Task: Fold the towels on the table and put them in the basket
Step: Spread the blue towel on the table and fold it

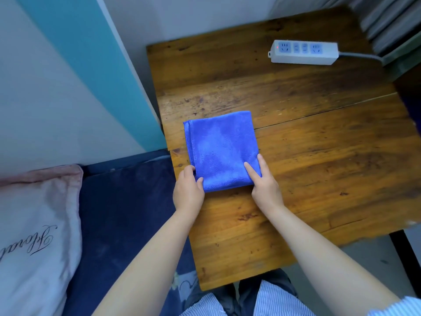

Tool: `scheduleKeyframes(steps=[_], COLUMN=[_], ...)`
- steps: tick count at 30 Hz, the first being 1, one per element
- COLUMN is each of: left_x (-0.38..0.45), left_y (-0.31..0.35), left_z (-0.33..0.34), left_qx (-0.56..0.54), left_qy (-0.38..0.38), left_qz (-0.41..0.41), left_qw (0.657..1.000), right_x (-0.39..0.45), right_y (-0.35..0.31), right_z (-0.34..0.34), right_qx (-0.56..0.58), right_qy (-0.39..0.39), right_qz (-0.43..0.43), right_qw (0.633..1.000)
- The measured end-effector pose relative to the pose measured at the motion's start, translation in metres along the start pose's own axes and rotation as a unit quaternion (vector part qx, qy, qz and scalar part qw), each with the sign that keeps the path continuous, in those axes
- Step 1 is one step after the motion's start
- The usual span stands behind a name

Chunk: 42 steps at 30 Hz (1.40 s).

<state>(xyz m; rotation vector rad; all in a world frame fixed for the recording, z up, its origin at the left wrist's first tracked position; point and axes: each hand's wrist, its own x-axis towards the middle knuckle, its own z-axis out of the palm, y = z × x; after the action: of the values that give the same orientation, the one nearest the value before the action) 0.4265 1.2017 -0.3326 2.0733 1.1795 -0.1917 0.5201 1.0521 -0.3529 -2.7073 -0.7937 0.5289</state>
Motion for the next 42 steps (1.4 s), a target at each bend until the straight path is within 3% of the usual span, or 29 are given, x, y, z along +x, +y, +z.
scheduleKeyframes(steps=[2,5,8,13,16,19,23,26,29,32,34,37,39,42], left_x=[-0.004,0.003,0.012,0.018,0.016,0.015,0.014,0.018,0.02,0.019,0.018,0.013,0.008,0.003], left_y=[0.0,-0.001,0.011,0.01,-0.005,-0.006,-0.004,-0.006,-0.007,-0.003,-0.004,-0.02,-0.026,-0.021], left_z=[0.0,0.002,0.008,0.021,0.021,0.02,0.021,0.023,0.024,0.025,0.023,0.036,0.045,0.053], left_qx=[0.07,0.131,0.185,0.216,0.234,0.215,0.197,0.217,0.232,0.246,0.247,0.17,0.129,0.147], left_qy=[0.024,0.087,0.065,-0.06,-0.057,-0.058,-0.06,-0.061,-0.049,-0.042,0.025,0.182,0.176,0.12], left_qz=[0.031,0.184,0.251,0.153,0.151,0.149,0.137,0.135,0.143,0.127,0.171,0.334,0.395,0.373], left_qw=[0.997,0.97,0.948,0.962,0.959,0.963,0.969,0.965,0.961,0.96,0.953,0.909,0.892,0.908], right_x=[-0.001,-0.007,-0.003,0.009,0.0,0.017,0.076,0.109,0.122,0.104,0.076,0.036,0.025,0.03], right_y=[-0.008,-0.02,-0.022,-0.019,-0.001,-0.001,-0.019,-0.021,-0.004,0.01,0.012,0.021,0.028,0.035], right_z=[-0.005,-0.016,-0.016,-0.007,-0.007,-0.024,-0.048,-0.048,-0.049,-0.053,-0.053,-0.041,-0.032,-0.021], right_qx=[-0.104,-0.194,-0.233,-0.278,-0.297,-0.251,-0.202,-0.211,-0.161,-0.125,-0.145,-0.178,-0.21,-0.233], right_qy=[-0.02,-0.049,-0.041,-0.107,-0.101,-0.059,-0.02,-0.101,-0.143,-0.095,0.008,0.02,-0.033,-0.006], right_qz=[-0.023,-0.045,-0.11,-0.178,-0.242,-0.281,-0.24,-0.209,-0.11,-0.045,-0.153,-0.33,-0.366,-0.384], right_qw=[0.994,0.979,0.965,0.938,0.918,0.924,0.949,0.949,0.97,0.987,0.978,0.927,0.906,0.893])
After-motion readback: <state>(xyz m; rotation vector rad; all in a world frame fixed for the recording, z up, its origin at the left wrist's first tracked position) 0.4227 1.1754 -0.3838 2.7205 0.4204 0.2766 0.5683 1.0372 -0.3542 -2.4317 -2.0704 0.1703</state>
